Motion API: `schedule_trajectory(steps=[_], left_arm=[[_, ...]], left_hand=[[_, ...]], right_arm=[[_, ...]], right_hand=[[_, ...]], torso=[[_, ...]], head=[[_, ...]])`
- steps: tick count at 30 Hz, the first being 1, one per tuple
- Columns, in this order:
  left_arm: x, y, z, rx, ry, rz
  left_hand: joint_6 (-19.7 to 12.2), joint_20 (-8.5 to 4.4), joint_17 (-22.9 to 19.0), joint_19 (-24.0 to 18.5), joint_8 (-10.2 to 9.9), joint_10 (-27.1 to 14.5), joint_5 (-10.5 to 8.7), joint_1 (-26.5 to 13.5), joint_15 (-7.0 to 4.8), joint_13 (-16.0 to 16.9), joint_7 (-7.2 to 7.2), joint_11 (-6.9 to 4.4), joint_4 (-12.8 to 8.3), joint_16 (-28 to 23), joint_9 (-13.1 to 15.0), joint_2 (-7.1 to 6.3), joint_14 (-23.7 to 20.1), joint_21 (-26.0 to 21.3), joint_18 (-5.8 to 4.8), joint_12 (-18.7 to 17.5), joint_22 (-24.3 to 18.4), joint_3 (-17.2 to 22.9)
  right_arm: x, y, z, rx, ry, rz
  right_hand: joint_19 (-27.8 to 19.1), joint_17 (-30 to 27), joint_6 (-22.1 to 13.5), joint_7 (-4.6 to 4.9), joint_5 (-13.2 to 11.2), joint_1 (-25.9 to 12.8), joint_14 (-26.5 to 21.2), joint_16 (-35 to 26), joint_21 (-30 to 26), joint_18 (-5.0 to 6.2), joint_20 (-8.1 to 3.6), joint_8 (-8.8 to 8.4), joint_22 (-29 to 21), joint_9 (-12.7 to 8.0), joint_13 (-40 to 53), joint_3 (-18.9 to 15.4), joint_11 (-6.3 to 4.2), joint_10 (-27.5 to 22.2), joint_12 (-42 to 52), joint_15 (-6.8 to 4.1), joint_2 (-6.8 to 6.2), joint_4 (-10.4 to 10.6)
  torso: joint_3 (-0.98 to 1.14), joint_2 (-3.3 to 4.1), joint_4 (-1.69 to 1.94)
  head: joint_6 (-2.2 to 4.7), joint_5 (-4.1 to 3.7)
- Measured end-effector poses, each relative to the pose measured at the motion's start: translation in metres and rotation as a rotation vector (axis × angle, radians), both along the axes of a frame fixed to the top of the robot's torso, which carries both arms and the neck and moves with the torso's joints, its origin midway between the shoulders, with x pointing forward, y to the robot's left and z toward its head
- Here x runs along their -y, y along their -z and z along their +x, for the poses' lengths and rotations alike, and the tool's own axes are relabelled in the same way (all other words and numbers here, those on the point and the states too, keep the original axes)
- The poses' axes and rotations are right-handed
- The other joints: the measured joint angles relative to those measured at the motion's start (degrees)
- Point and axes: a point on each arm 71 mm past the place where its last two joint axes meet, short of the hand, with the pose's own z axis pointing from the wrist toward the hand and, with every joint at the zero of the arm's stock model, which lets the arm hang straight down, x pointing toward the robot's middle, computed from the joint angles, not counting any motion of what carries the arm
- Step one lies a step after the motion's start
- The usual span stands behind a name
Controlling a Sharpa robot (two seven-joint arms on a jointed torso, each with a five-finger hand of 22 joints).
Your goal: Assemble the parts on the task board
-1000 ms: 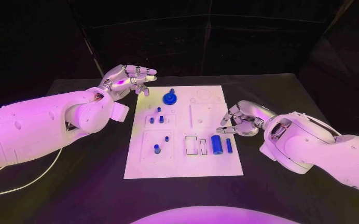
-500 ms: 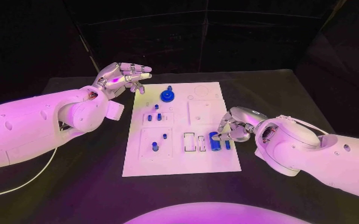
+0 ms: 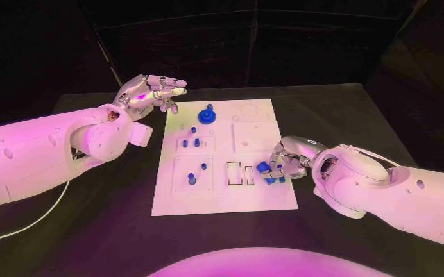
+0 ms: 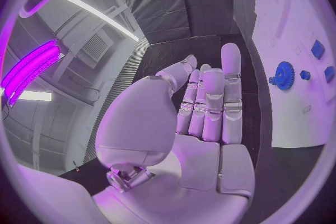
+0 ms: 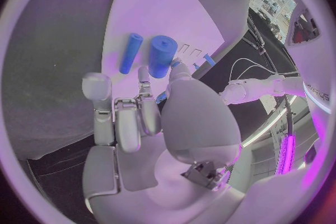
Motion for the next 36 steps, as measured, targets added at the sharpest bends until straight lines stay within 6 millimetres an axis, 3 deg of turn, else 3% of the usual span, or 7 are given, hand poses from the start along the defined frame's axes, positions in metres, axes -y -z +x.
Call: schedule_trajectory(steps=[21, 25, 27, 36], left_arm=[[-0.001, 0.0, 0.0, -0.001, -0.001, 0.0], [-0.001, 0.0, -0.001, -0.001, 0.0, 0.0], [-0.001, 0.0, -0.001, -0.001, 0.001, 0.0], [-0.002, 0.0, 0.0, -0.001, 0.001, -0.001]], left_hand=[[0.0, 0.0, -0.01, 0.0, 0.0, 0.0, 0.0, 0.0, 0.0, -0.01, 0.0, 0.0, 0.0, 0.0, 0.0, 0.0, 0.0, 0.0, 0.0, 0.0, 0.0, 0.0], [0.0, 0.0, -0.01, 0.0, 0.0, -0.02, 0.0, 0.0, 0.0, -0.01, 0.0, -0.02, 0.0, 0.0, 0.0, 0.0, 0.0, 0.0, 0.0, 0.0, 0.0, 0.0], [0.0, 0.0, -0.13, 0.0, 0.0, -0.21, 0.0, 0.0, 0.0, -0.01, 0.0, -0.21, 0.0, 0.0, 0.0, 0.0, 0.0, 0.0, 0.0, 0.0, 0.0, 0.0], [0.0, 0.0, -0.13, 0.0, 0.0, -0.21, 0.0, 0.0, 0.0, -0.01, 0.0, -0.21, 0.0, 0.0, 0.0, 0.0, 0.0, 0.0, 0.0, 0.0, 0.01, 0.0]], right_arm=[[-0.012, 0.009, -0.001, -0.013, -0.024, -0.016], [-0.012, 0.009, -0.001, -0.013, -0.023, -0.011], [-0.013, 0.009, -0.002, -0.011, -0.023, -0.004], [-0.013, 0.003, -0.009, 0.027, 0.0, 0.088]], right_hand=[[0.0, -0.01, -0.07, -0.3, 0.59, 0.04, 0.0, 0.0, 0.0, 0.01, 0.0, 0.7, -0.2, 0.52, -0.01, -0.17, 0.0, 0.0, 0.0, 0.01, 0.04, 0.15], [0.0, -0.01, 0.09, -0.53, 1.36, 0.96, 0.0, 0.0, 0.0, -0.06, 0.0, 1.21, 0.16, 0.63, -0.01, -0.07, 0.0, 0.0, 0.0, 0.01, 0.96, 0.05], [0.0, -0.01, 0.0, -0.62, 2.19, 1.55, 0.0, 0.2, 0.0, -0.91, 0.0, 1.36, 0.44, 0.86, -0.01, 0.07, 0.0, 0.0, 0.0, 0.01, 1.54, -0.09], [0.2, -0.01, -0.05, -0.72, 5.12, 3.04, 0.21, 0.32, 0.25, -0.9, -0.21, 1.82, 0.67, 1.2, -0.01, 0.15, 0.0, -0.01, -0.28, -0.2, 3.04, -0.18]], torso=[[-0.05, -0.01, 0.05], [-0.04, 0.0, 0.05], [-0.03, 0.0, 0.05], [0.01, -0.05, 0.04]], head=[[-0.34, -0.13], [-0.38, -0.16], [-0.38, -0.09], [-0.21, 0.04]])
